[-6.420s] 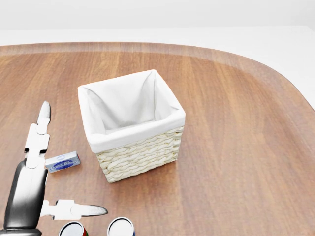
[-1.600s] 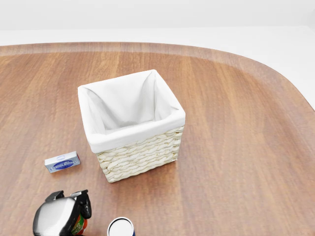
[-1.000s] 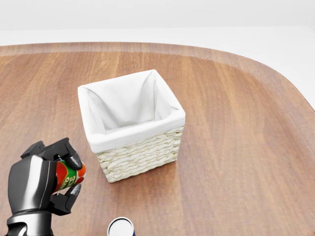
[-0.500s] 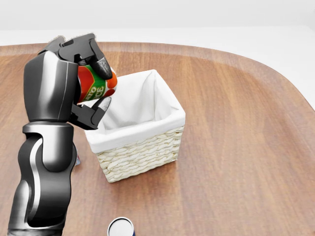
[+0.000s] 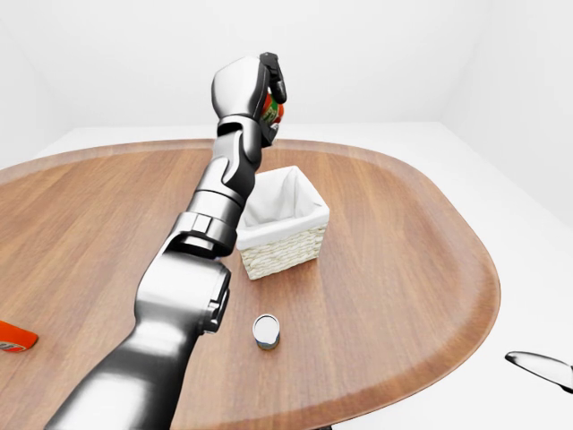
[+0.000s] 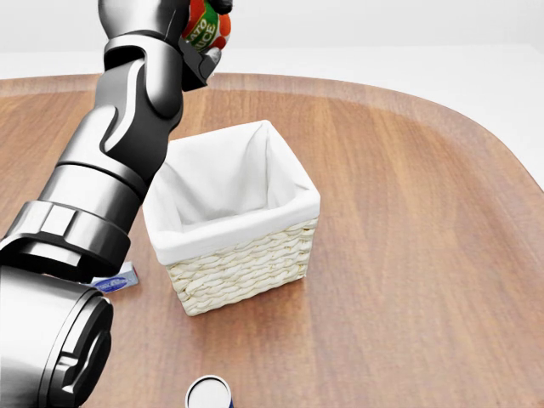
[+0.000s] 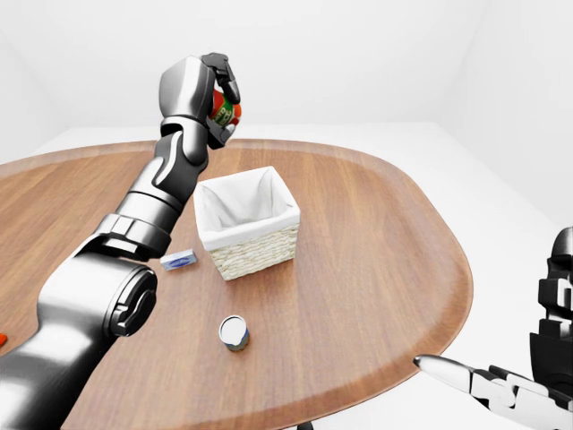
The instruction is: Pick up the tomato sauce, and put it in the basket.
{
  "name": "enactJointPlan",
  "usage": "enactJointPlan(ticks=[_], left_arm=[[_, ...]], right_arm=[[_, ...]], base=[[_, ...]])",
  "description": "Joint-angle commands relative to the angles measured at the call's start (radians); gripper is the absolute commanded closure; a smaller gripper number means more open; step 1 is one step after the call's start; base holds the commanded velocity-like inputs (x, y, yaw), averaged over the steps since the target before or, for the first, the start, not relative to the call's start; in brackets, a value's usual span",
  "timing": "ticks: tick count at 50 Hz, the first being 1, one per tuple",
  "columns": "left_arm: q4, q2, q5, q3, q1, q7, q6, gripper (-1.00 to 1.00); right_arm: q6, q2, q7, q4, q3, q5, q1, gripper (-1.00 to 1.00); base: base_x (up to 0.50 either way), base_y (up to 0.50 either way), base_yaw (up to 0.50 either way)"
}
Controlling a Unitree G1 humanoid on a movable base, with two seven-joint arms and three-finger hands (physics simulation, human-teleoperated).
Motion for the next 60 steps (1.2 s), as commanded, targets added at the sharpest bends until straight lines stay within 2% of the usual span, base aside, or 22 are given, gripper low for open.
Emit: enactJointPlan(ticks=[1, 2, 3, 4, 5, 6, 8, 10, 12, 15, 16, 18, 19, 28, 37, 40, 41, 42, 43, 44, 54, 60], left_arm=[[0.311, -0.024, 0.030, 0.021, -0.050, -0.015, 0.034, 1.00], [0.314, -0.026, 0.068, -0.010, -0.038, -0.013, 0.029, 1.00], [0.314, -0.034, 0.061, -0.002, -0.030, -0.042, 0.012, 1.00], [0.316, -0.047, 0.093, -0.027, -0.015, -0.058, 0.034, 1.00], [0.314, -0.048, 0.099, -0.024, -0.013, -0.061, 0.035, 1.00], [0.315, -0.052, 0.113, -0.031, -0.004, -0.069, 0.017, 1.00], [0.316, -0.064, 0.127, -0.030, 0.011, -0.093, 0.037, 1.00], [0.316, -0.072, 0.139, -0.033, 0.025, -0.131, 0.015, 1.00], [0.314, -0.076, 0.141, -0.025, 0.028, -0.144, 0.005, 1.00], [0.315, -0.069, 0.158, -0.029, 0.030, -0.172, 0.019, 1.00], [0.316, -0.069, 0.159, -0.026, 0.031, -0.183, 0.033, 1.00], [0.315, -0.068, 0.163, -0.024, 0.034, -0.190, 0.025, 1.00], [0.315, -0.069, 0.171, -0.031, 0.040, -0.211, 0.010, 1.00], [0.318, -0.063, 0.205, -0.032, 0.058, -0.197, -0.003, 1.00], [0.320, -0.061, 0.237, -0.034, 0.063, -0.183, 0.003, 1.00], [0.324, -0.059, 0.262, -0.044, 0.071, -0.164, 0.009, 1.00], [0.325, -0.055, 0.287, -0.059, 0.072, -0.146, 0.016, 1.00], [0.327, -0.047, 0.336, -0.090, 0.074, -0.103, 0.009, 1.00], [0.328, -0.045, 0.351, -0.088, 0.075, -0.085, 0.006, 1.00], [0.329, -0.044, 0.348, -0.072, 0.071, -0.073, 0.020, 1.00], [0.333, -0.032, 0.428, -0.066, 0.077, -0.057, 0.021, 1.00], [0.333, -0.034, 0.441, -0.050, 0.081, -0.054, 0.017, 1.00]], right_arm=[[0.015, 0.016, 0.017, 0.000, -0.022, 0.020, -0.011, -1.00], [0.027, 0.013, 0.014, 0.000, -0.009, 0.005, -0.023, -1.00], [0.031, 0.017, 0.015, 0.000, -0.001, -0.006, -0.028, -1.00], [0.027, 0.027, 0.025, 0.000, 0.001, -0.008, -0.025, -1.00], [0.028, 0.032, 0.030, 0.000, 0.000, -0.010, -0.026, -1.00], [0.026, 0.036, 0.035, 0.000, -0.012, 0.003, -0.022, -1.00], [0.021, 0.034, 0.037, 0.000, -0.027, 0.020, -0.016, -1.00], [0.022, 0.031, 0.033, 0.000, -0.022, 0.015, -0.019, -1.00], [0.024, 0.033, 0.033, 0.000, -0.014, 0.007, -0.023, -1.00], [0.016, 0.036, 0.036, 0.000, -0.015, 0.008, -0.015, -1.00], [0.016, 0.036, 0.036, 0.000, -0.016, 0.009, -0.015, -1.00], [0.019, 0.027, 0.027, 0.000, -0.011, 0.007, -0.018, -1.00], [0.021, 0.028, 0.027, 0.000, -0.005, 0.000, -0.021, -1.00], [0.022, 0.029, 0.027, 0.000, -0.002, -0.006, -0.023, -1.00], [0.017, 0.018, 0.022, 0.000, -0.014, 0.012, -0.016, -1.00], [0.015, 0.018, 0.023, 0.000, -0.019, 0.016, -0.015, -1.00], [0.014, 0.015, 0.020, 0.000, -0.020, 0.019, -0.013, -1.00], [0.012, 0.013, 0.018, 0.000, -0.019, 0.020, -0.011, -1.00], [0.012, 0.014, 0.018, 0.000, -0.017, 0.017, -0.012, -1.00], [0.016, 0.012, 0.016, 0.000, -0.014, 0.014, -0.016, -1.00], [0.010, 0.012, 0.015, 0.000, -0.012, 0.014, -0.009, -1.00], [0.017, 0.014, 0.014, 0.000, -0.002, 0.001, -0.017, -1.00]], base=[[0.00, 0.00, 0.00], [0.00, 0.00, 0.00], [0.00, 0.00, 0.00], [0.00, 0.00, 0.00], [0.00, 0.00, 0.00], [0.00, 0.00, 0.00], [0.00, 0.00, 0.00], [0.00, 0.00, 0.00], [0.00, 0.00, 0.00], [0.00, 0.00, 0.00], [0.00, 0.00, 0.00], [0.00, 0.00, 0.00], [0.00, 0.00, 0.00], [0.00, 0.00, 0.00], [0.00, 0.00, 0.00], [0.00, 0.00, 0.00], [0.00, 0.00, 0.00], [0.00, 0.00, 0.00], [0.00, 0.00, 0.00], [0.00, 0.00, 0.00], [0.00, 0.00, 0.00], [0.00, 0.00, 0.00]])
